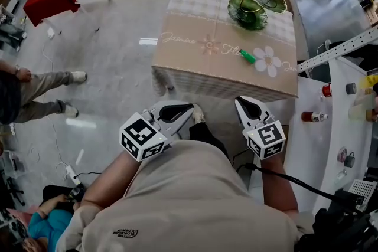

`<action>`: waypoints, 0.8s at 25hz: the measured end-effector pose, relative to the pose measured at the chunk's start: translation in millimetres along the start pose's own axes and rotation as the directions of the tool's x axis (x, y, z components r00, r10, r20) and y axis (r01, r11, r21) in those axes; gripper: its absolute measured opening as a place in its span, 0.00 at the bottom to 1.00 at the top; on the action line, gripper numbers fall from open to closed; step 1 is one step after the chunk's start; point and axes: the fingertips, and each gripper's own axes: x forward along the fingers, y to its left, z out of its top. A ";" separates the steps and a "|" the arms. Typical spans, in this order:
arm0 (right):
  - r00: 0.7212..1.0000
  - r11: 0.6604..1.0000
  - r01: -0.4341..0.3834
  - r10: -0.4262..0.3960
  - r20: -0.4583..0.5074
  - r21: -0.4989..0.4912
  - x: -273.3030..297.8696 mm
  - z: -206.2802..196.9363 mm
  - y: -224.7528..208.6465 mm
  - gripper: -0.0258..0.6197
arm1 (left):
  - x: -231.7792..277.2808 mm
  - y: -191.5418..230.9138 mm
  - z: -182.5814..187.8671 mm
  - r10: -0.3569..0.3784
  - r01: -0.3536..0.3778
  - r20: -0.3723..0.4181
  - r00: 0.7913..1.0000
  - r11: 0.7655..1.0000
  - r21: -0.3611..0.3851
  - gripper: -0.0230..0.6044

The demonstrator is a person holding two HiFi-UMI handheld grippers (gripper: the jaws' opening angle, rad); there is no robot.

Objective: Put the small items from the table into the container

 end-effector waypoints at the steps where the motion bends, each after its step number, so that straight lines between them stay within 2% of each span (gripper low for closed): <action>1: 1.000 1.000 0.001 -0.001 -0.002 -0.003 3.7 -1.4 -7.1 0.07 | 2.9 2.5 2.0 -0.001 0.001 0.002 1.000 1.000 -0.006 0.05; 5: 0.999 0.999 0.017 -0.019 -0.039 -0.031 24.0 -13.9 -44.6 0.08 | 15.6 14.4 9.0 0.009 -0.009 -0.004 1.000 1.000 -0.016 0.05; 9: 0.993 0.997 0.046 -0.052 -0.106 -0.059 50.4 -37.2 -97.3 0.21 | 30.7 29.4 18.4 0.017 -0.017 -0.007 1.000 0.999 -0.035 0.05; 13: 0.982 0.994 0.068 -0.082 -0.168 -0.086 79.2 -62.5 -154.2 0.25 | 47.4 45.5 26.2 0.035 -0.036 -0.021 0.999 0.998 -0.050 0.05; 20: 0.955 0.990 0.034 -0.073 -0.288 -0.137 132.6 -109.3 -228.0 0.31 | 74.3 73.5 41.7 0.088 -0.090 -0.035 0.996 0.994 -0.066 0.05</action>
